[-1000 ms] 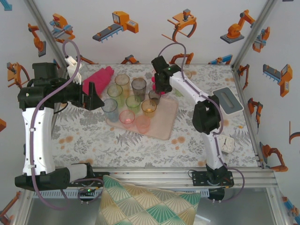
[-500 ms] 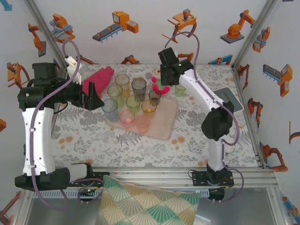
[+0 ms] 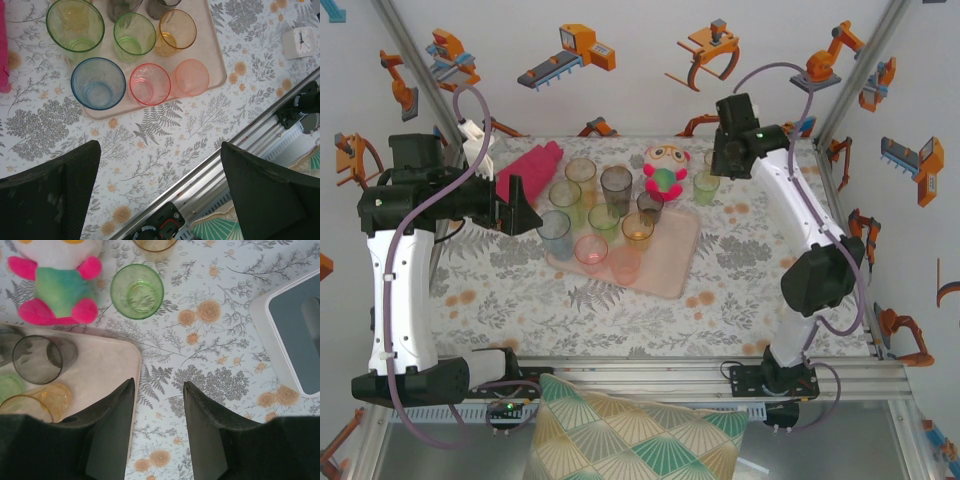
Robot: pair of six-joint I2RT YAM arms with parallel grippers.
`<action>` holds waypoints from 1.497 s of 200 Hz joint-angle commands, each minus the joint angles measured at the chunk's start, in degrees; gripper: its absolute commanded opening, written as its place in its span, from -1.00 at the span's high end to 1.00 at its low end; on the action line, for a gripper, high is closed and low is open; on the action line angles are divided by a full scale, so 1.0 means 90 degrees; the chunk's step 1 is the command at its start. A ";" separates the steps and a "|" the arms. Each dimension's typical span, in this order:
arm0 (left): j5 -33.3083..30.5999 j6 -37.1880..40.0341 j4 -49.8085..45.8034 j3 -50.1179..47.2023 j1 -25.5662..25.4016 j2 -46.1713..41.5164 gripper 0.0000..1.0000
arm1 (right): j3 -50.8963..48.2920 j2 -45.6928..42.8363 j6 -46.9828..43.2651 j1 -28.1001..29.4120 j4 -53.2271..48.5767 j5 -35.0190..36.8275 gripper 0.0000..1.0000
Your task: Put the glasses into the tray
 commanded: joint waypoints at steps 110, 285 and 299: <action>0.0156 0.0011 -0.0035 -0.0042 0.0037 -0.0074 -0.94 | -0.0417 0.0724 0.0131 -0.0904 0.0647 -0.0933 0.14; 0.0113 0.0042 -0.0064 -0.0034 0.0045 0.0048 -0.94 | 0.1155 0.2425 0.0103 -0.0923 0.0420 -0.1518 0.15; 0.0103 0.0054 -0.0064 -0.0046 0.0049 0.0056 -0.94 | 0.1279 0.2534 0.0113 -0.0923 0.0367 -0.1518 0.14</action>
